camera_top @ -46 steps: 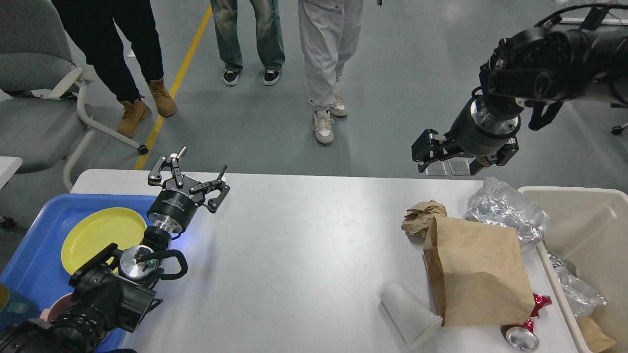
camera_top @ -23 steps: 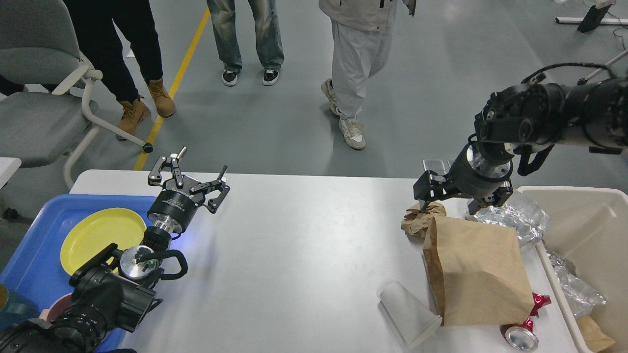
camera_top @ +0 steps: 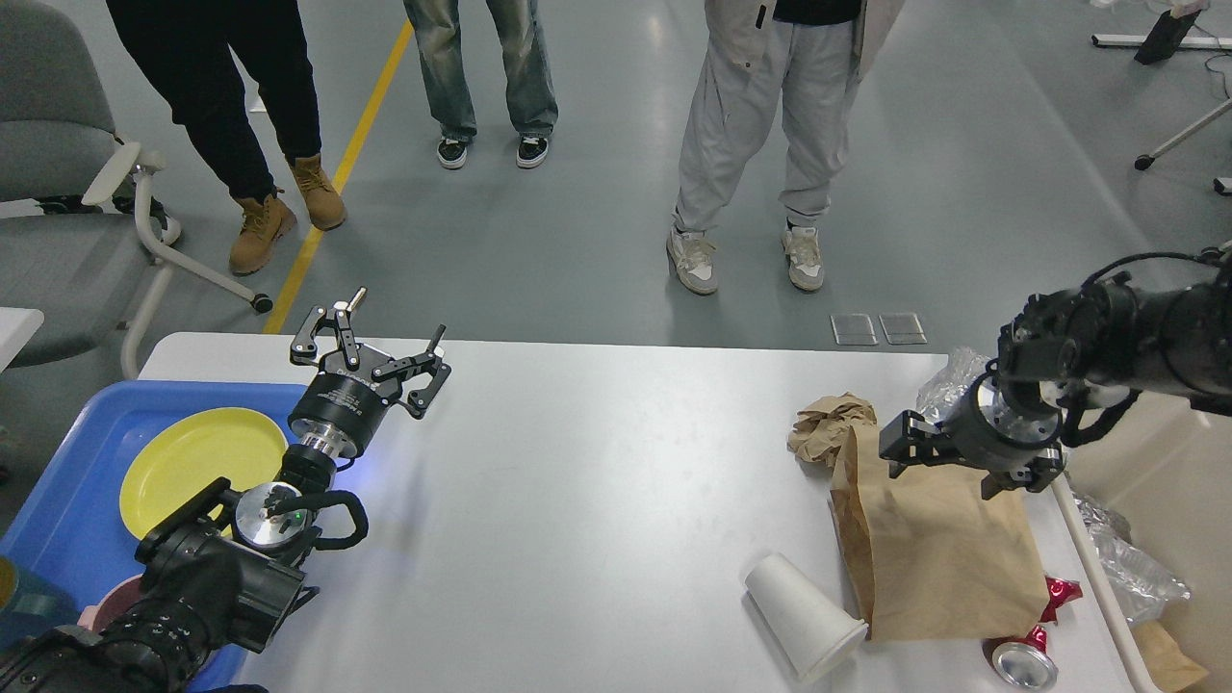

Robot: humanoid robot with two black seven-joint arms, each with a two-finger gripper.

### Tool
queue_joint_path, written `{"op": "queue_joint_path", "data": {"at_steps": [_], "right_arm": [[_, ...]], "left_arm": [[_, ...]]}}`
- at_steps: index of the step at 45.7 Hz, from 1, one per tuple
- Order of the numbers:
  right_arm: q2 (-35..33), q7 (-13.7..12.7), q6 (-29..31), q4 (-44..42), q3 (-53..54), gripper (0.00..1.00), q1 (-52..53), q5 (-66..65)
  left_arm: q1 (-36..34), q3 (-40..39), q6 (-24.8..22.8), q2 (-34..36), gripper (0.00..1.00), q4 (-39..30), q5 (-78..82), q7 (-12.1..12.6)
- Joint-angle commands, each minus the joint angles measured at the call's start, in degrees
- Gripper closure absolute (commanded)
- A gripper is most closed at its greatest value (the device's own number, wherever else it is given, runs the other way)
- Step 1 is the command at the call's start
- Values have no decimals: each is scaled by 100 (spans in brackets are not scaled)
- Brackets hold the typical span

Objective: Tidy desktop
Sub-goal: 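Grasp the brown paper bag and drag it toward the white bin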

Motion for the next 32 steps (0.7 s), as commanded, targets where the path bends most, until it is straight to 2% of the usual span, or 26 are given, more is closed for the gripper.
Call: {"op": "queue_joint_path", "data": {"at_steps": [1, 26, 30, 32], "right_arm": [[-195, -3, -541, -66, -2, 0, -407, -22], [-309, -3, -753, -1059, 94, 0, -1558, -57], [-300, -3, -998, -1050, 314, 2, -1681, -48], [-283, 6, -1367, -1016, 490, 2, -1795, -39]], "left_arm": [[0, 0, 0, 0, 4, 0, -1, 1], [0, 0, 0, 0, 4, 0, -1, 1], [0, 0, 0, 0, 4, 0, -1, 1], [0, 0, 0, 0, 4, 0, -1, 1]]}}
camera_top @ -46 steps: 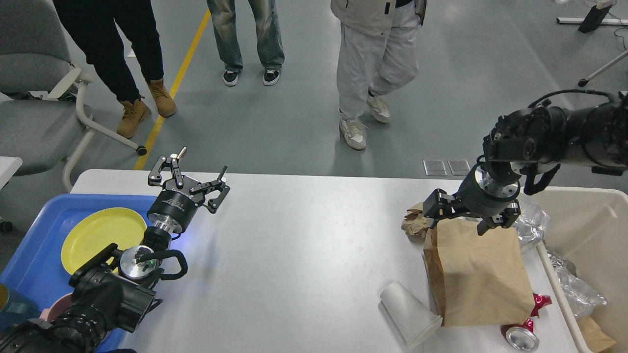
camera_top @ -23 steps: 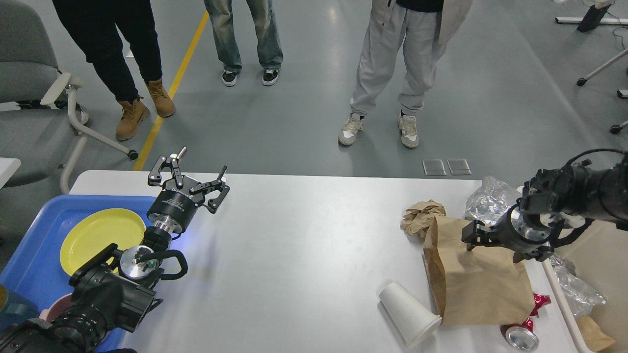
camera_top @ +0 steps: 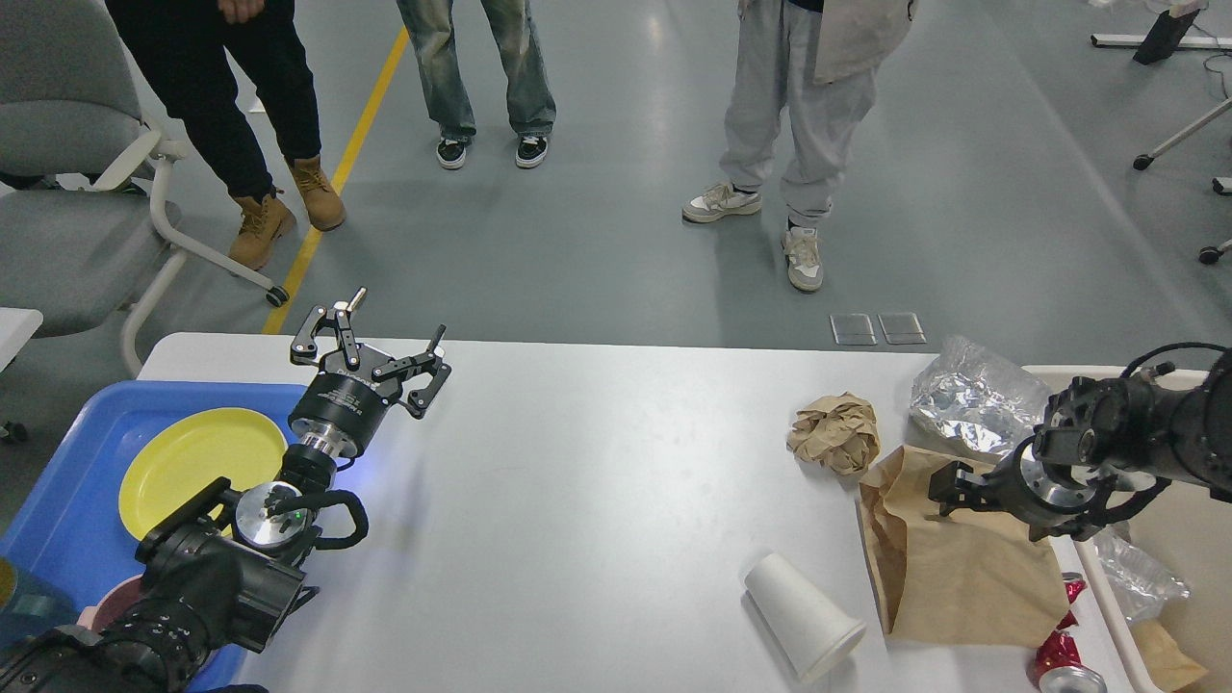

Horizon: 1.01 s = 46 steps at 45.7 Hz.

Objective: Tidy desktop
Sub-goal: 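Grasp the brown paper bag and drag it toward the white bin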

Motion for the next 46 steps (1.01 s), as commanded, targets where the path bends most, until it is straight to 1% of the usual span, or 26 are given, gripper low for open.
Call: {"op": "queue_joint_path", "data": {"at_steps": [1, 2, 3, 4, 5, 6, 7, 9, 10, 11, 12, 18, 34, 46], "right_arm": [[24, 6, -630, 49, 345, 2, -206, 18], [33, 6, -736, 67, 372, 4, -215, 9], [24, 6, -807, 76, 381, 8, -223, 17], [24, 6, -859, 84, 381, 13, -223, 9], [24, 6, -860, 93, 381, 21, -223, 9], [24, 6, -860, 93, 381, 30, -223, 9], [24, 6, -860, 111, 363, 42, -215, 0], [7, 6, -843, 181, 346, 73, -206, 0], [-2, 6, -825, 225, 346, 86, -206, 0], [-11, 6, -790, 251, 346, 98, -206, 0], [-20, -3, -764, 269, 346, 100, -197, 0], [7, -3, -702, 278, 363, 100, -206, 0], [-55, 6, -772, 313, 355, 100, -74, 0], [-301, 6, -772, 717, 319, 100, 224, -9]], "left_arm": [[0, 0, 0, 0, 4, 0, 1, 1], [0, 0, 0, 0, 4, 0, 1, 1], [0, 0, 0, 0, 4, 0, 1, 1], [0, 0, 0, 0, 4, 0, 1, 1], [0, 0, 0, 0, 4, 0, 1, 1], [0, 0, 0, 0, 4, 0, 1, 1], [0, 0, 0, 0, 4, 0, 1, 1], [0, 0, 0, 0, 4, 0, 1, 1], [0, 0, 0, 0, 4, 0, 1, 1], [0, 0, 0, 0, 4, 0, 1, 1], [0, 0, 0, 0, 4, 0, 1, 1], [0, 0, 0, 0, 4, 0, 1, 1], [0, 0, 0, 0, 4, 0, 1, 1], [0, 0, 0, 0, 4, 0, 1, 1]]}}
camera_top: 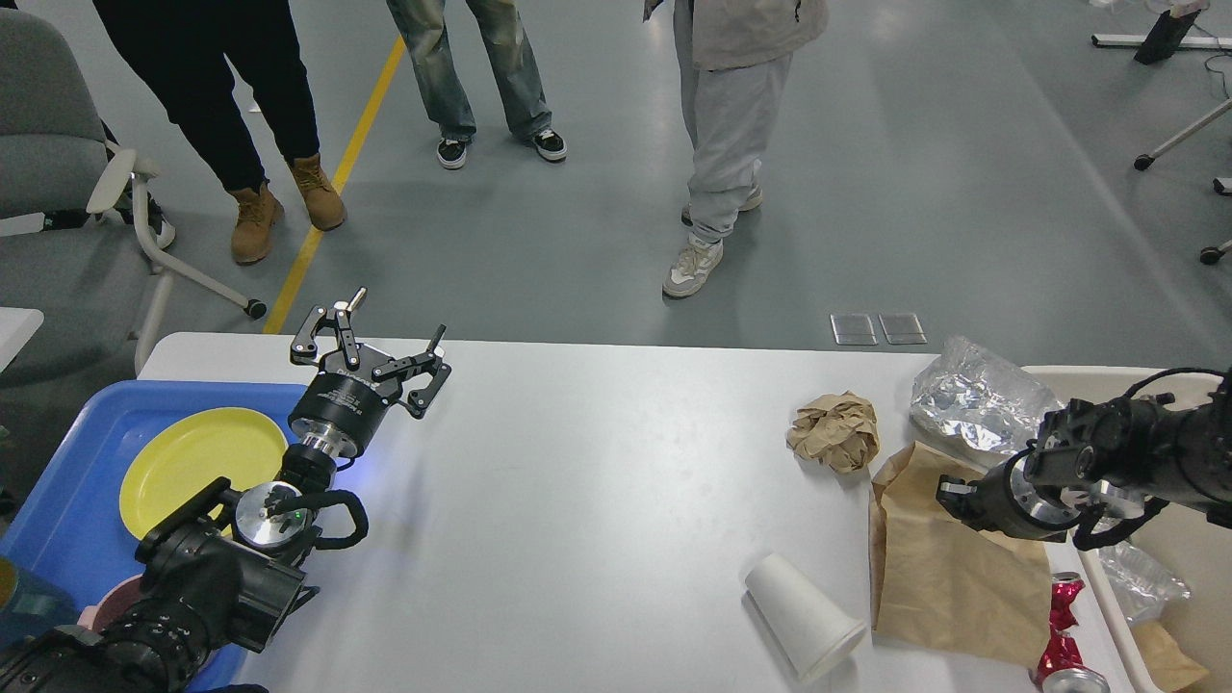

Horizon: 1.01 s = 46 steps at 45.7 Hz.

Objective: Tidy desktop
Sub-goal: 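Grasp the brown paper bag and drag it toward the white bin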

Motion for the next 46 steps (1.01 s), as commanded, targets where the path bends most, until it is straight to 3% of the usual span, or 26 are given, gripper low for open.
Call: {"op": "queue_joint_path", "data": {"at_steps": [1, 16, 28, 36, 38, 41, 46], "right_arm": [[-124, 2, 1, 221, -19, 100, 199, 0], [-624, 2, 45, 1020, -55, 100, 1043, -53], [-1459, 2, 71, 2040, -19, 100, 2247, -711], [-1653, 11, 309, 1988, -11, 100, 2441, -765], [-1688, 2, 247, 1918, 33, 64, 2424, -773], [-1706, 11, 142, 1646, 103, 0, 2380, -694], [-1706, 20, 80, 1469, 139, 0, 2292, -659]], "left_arm": [[0, 0, 0, 0, 4, 0, 0, -2], [0, 0, 0, 0, 4, 0, 0, -2], [0, 0, 0, 0, 4, 0, 0, -2], [0, 0, 0, 0, 4, 0, 0, -2], [0, 0, 0, 0, 4, 0, 0, -2], [0, 0, 0, 0, 4, 0, 0, -2], [0, 0, 0, 0, 4, 0, 0, -2]]}}
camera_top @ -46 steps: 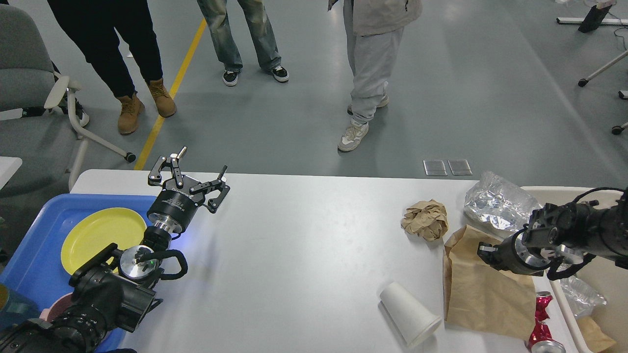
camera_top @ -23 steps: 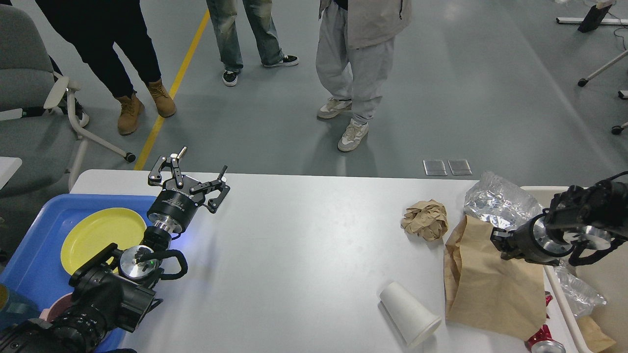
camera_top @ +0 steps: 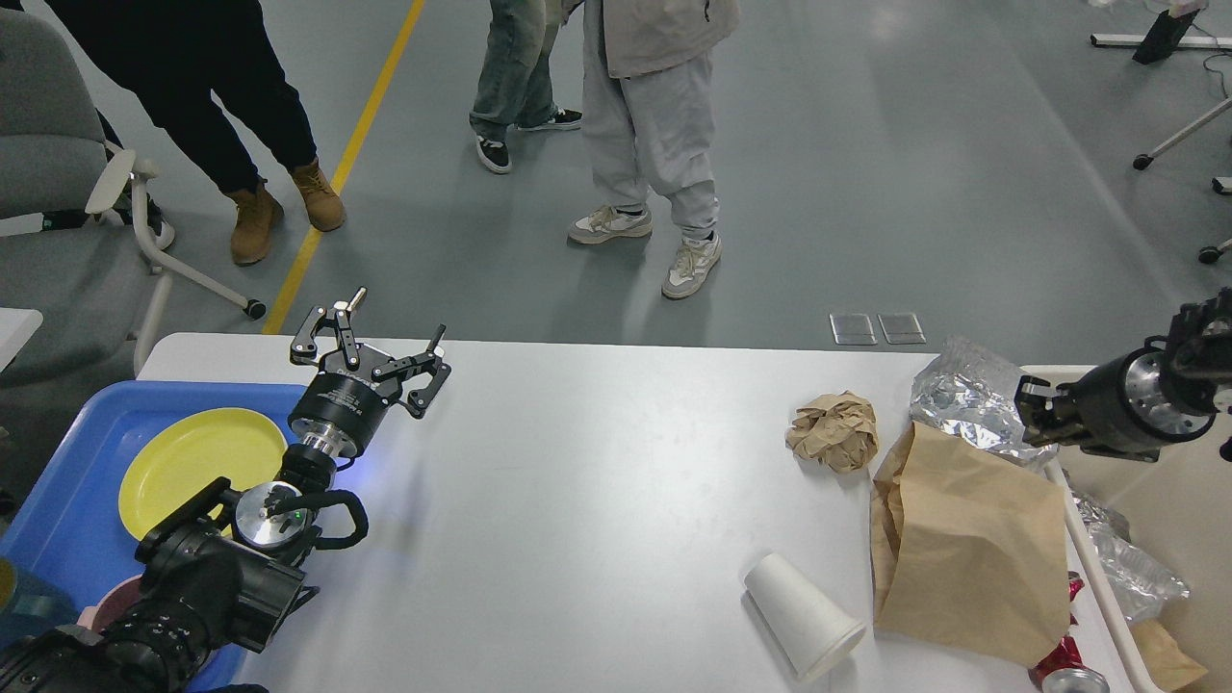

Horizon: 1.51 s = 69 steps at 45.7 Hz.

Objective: Tidy desktop
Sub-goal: 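Grasp the brown paper bag and drag it toward the white bin, then push the brown paper bag further toward the bin with the right gripper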

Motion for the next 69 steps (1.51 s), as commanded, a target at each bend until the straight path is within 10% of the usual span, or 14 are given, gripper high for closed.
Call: {"op": "queue_joint_path", "data": {"at_steps": [1, 20, 40, 69], "right_arm": [[-6, 12, -55, -182, 9, 0, -120, 40], [-24, 29, 199, -94, -167, 0, -543, 23], [46, 3, 3539, -59, -193, 0, 1241, -12], [11, 3, 1914, -1579, 368, 0, -1825, -39]], "left_arm": [[0, 0, 0, 0, 4, 0, 0, 1], [0, 0, 0, 0, 4, 0, 0, 1], [0, 0, 0, 0, 4, 0, 0, 1], [0, 0, 0, 0, 4, 0, 0, 1]]}}
